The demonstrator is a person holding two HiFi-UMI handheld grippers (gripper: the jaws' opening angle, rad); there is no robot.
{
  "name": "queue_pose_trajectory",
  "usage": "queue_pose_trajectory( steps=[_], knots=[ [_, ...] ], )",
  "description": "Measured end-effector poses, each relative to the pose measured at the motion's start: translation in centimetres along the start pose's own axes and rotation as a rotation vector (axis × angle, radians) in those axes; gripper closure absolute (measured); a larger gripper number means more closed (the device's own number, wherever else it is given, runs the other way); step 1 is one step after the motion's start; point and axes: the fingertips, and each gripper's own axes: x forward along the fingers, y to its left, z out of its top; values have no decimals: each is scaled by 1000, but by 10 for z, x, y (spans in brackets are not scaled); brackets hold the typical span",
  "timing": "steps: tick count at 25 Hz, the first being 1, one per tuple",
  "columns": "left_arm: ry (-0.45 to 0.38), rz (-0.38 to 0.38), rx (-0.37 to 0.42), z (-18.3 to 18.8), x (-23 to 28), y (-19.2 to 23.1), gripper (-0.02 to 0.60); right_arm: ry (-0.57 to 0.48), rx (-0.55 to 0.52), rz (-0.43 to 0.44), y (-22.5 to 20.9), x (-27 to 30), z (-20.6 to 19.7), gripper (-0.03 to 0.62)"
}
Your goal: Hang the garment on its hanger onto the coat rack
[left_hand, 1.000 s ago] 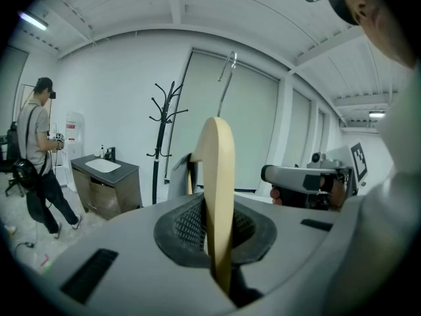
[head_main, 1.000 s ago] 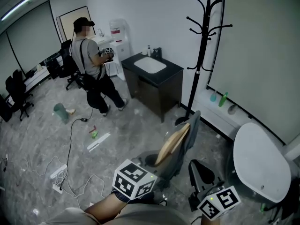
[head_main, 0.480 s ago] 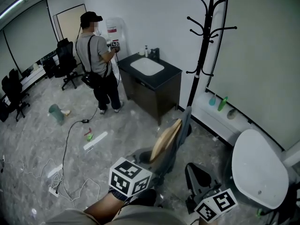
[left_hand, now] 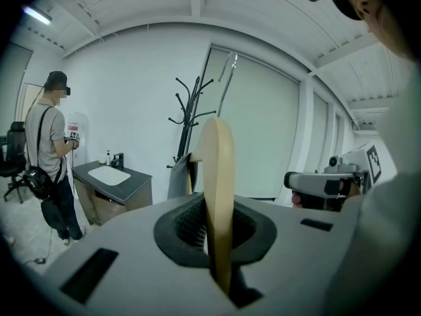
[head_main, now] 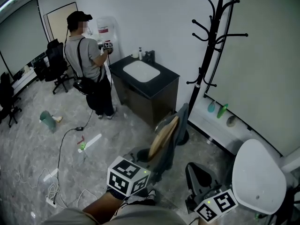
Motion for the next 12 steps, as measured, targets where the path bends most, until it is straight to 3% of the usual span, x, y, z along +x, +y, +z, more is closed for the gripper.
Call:
queue_pose_trajectory(
  steps=[12],
  knots=[
    [-22,49,37,57,69,95,569,-11,0,-19,-61,87,24,579]
  ],
)
